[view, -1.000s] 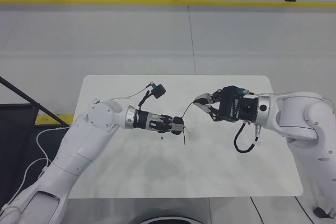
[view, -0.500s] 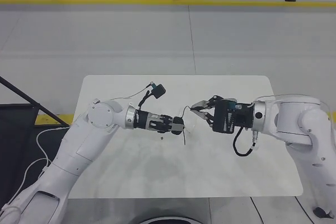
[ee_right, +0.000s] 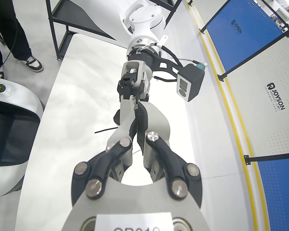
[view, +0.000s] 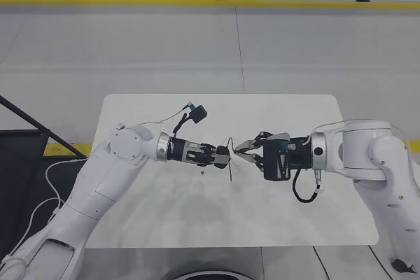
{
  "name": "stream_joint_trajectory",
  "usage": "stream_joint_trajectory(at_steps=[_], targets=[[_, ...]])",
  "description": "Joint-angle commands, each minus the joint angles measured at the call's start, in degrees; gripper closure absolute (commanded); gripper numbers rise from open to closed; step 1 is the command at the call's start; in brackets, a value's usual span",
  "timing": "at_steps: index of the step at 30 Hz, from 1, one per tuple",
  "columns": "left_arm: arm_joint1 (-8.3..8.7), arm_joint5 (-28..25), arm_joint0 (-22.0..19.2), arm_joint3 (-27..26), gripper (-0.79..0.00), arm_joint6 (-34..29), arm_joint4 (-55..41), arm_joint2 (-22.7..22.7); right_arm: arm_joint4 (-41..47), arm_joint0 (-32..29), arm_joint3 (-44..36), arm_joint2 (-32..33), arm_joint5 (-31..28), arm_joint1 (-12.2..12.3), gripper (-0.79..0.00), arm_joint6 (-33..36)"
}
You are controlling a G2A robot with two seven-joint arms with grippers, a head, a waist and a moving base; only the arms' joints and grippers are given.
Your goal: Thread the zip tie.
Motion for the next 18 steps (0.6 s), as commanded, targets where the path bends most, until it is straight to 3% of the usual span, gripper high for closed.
stream_joint_trajectory(at_steps=[1, 18], targets=[[0.00, 0.0, 0.0, 0.0, 0.000, 0.0, 0.0, 0.0, 0.5, 0.1, 0.0, -0.4, 0.0, 0.0, 0.000, 0.3], [0.52, 2.7, 2.6, -3.2, 0.000, 4.1, 2.5, -1.2, 5.9, 3.1, -0.3, -5.4, 0.0, 1.5, 0.000, 4.1]])
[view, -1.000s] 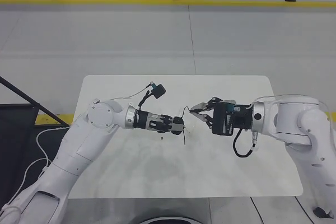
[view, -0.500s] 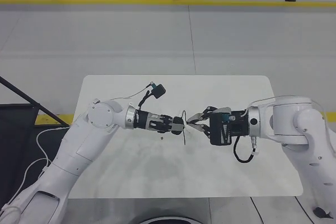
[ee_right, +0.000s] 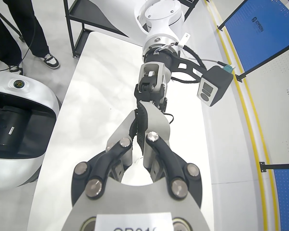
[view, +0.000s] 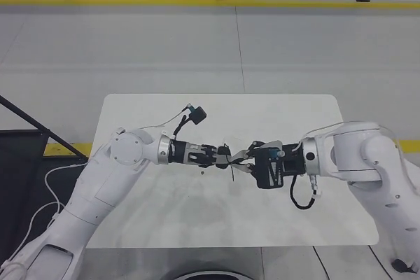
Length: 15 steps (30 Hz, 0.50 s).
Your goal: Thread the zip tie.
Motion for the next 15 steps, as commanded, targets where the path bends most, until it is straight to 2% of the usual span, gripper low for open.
stream_joint_trajectory(at_steps=[1, 15], targets=[[0.07, 0.1, 0.2, 0.0, 0.000, 0.4, 0.1, -0.3, 0.5, 0.1, 0.1, -0.2, 0.0, 0.2, 0.000, 0.4], [0.32, 0.6, 1.1, -0.9, 0.000, 1.4, 1.1, -0.7, 5.4, 1.8, -0.4, -2.9, 0.0, 1.7, 0.000, 5.4]])
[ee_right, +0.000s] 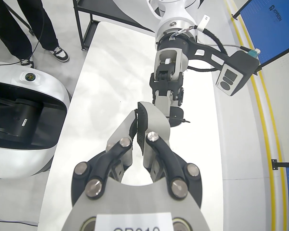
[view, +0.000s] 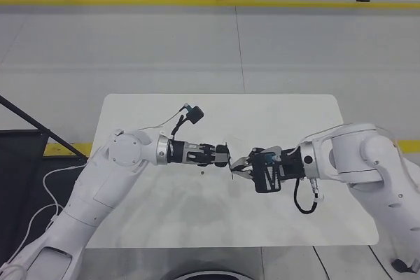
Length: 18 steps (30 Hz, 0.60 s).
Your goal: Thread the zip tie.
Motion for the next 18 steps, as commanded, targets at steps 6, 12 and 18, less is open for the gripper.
stream_joint_trajectory(at_steps=[6, 12, 18], targets=[[0.12, -0.2, 0.5, -1.0, 0.000, 0.1, 1.4, 0.2, -1.3, -0.4, 0.1, 1.3, 1.7, 0.1, 0.000, -1.1], [0.29, -0.9, 0.8, -2.0, 0.000, -0.2, 2.7, 0.2, -3.4, -1.1, -0.3, 1.5, 4.3, -0.1, 0.000, -0.7], [0.47, -0.8, 1.3, -2.5, 0.000, 0.5, 3.6, -0.2, -4.3, -1.5, -0.6, 1.8, 6.4, -0.3, 0.000, -0.3]])
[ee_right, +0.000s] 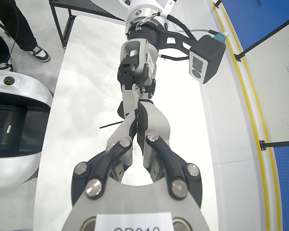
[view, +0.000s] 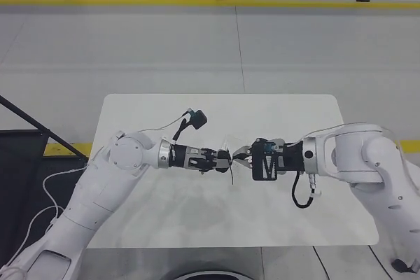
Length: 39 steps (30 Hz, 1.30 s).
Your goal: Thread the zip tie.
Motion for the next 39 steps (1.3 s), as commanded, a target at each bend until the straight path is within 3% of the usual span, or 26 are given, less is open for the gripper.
stream_joint_trajectory(at_steps=[1, 9, 19, 30, 38, 39], targets=[[0.07, 0.3, 0.2, 0.0, 0.000, 0.5, 0.4, -0.2, -0.3, -0.1, -0.1, 0.3, 0.4, 0.0, 0.000, -0.1], [0.14, 1.6, 0.4, 0.2, 0.000, 1.2, 0.2, -0.2, -3.3, -1.7, -1.3, 3.0, 5.3, 0.0, 0.000, -2.6], [-0.09, 1.7, -0.2, 0.4, 0.000, 0.6, 0.0, 1.0, -14.8, -6.1, -4.6, 6.5, 12.0, 0.3, 0.000, -7.6], [-0.29, 1.7, -0.7, 1.2, 0.000, 2.6, 0.0, 1.1, -14.2, -6.8, -3.8, 5.7, 3.7, 0.1, 0.000, -7.8], [-0.37, 1.4, -0.9, 1.4, 0.000, 2.9, 0.0, 1.3, -14.1, -6.0, -3.2, 5.4, 4.7, -0.5, 0.000, -7.4], [-0.38, 1.4, -0.9, 1.5, 0.000, 3.1, -0.1, 1.2, -13.7, -6.1, -3.0, 5.3, 4.5, -0.6, -0.175, -7.5]])
